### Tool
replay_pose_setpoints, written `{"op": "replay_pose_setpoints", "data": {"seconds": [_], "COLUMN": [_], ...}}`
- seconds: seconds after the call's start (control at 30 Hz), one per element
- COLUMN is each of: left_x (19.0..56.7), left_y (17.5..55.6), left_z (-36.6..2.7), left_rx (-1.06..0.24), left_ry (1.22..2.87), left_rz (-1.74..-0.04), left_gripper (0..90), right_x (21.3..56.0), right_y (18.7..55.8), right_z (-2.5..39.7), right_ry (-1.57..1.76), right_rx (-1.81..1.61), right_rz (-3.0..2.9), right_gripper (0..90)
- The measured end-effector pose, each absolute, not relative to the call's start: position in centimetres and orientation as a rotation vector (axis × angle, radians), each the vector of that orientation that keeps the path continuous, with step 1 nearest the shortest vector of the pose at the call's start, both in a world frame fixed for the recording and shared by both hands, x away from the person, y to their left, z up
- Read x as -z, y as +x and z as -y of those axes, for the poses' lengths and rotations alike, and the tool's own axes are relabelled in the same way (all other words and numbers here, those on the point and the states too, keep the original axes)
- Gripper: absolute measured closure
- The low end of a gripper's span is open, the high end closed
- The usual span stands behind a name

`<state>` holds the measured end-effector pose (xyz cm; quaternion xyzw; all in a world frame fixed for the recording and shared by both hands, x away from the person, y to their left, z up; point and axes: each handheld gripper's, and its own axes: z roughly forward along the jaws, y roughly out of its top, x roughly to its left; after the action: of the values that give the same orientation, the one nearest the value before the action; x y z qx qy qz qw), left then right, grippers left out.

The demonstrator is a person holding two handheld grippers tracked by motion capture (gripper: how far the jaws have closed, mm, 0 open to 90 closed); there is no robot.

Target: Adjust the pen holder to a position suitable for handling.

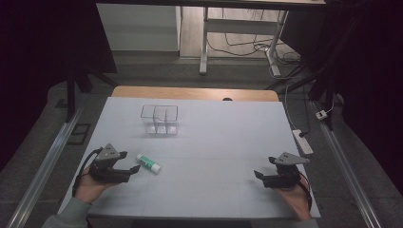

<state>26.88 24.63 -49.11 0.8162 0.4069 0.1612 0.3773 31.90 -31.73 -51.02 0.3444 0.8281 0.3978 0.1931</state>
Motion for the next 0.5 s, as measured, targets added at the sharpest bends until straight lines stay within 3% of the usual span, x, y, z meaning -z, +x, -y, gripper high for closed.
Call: {"op": "replay_pose_setpoints", "data": {"seconds": [0.5], "left_x": [46.9], "left_y": [30.1], "left_z": [-25.5], "left_rx": [-0.424], "left_ry": [2.056], "left_rz": [-1.076], "left_gripper": [24.9], "right_x": [51.1], "right_y": [31.9], "right_z": [31.7], "right_ry": [0.971], "right_rx": [-1.089], "right_rz": [-2.334], "right_gripper": [15.8]}}
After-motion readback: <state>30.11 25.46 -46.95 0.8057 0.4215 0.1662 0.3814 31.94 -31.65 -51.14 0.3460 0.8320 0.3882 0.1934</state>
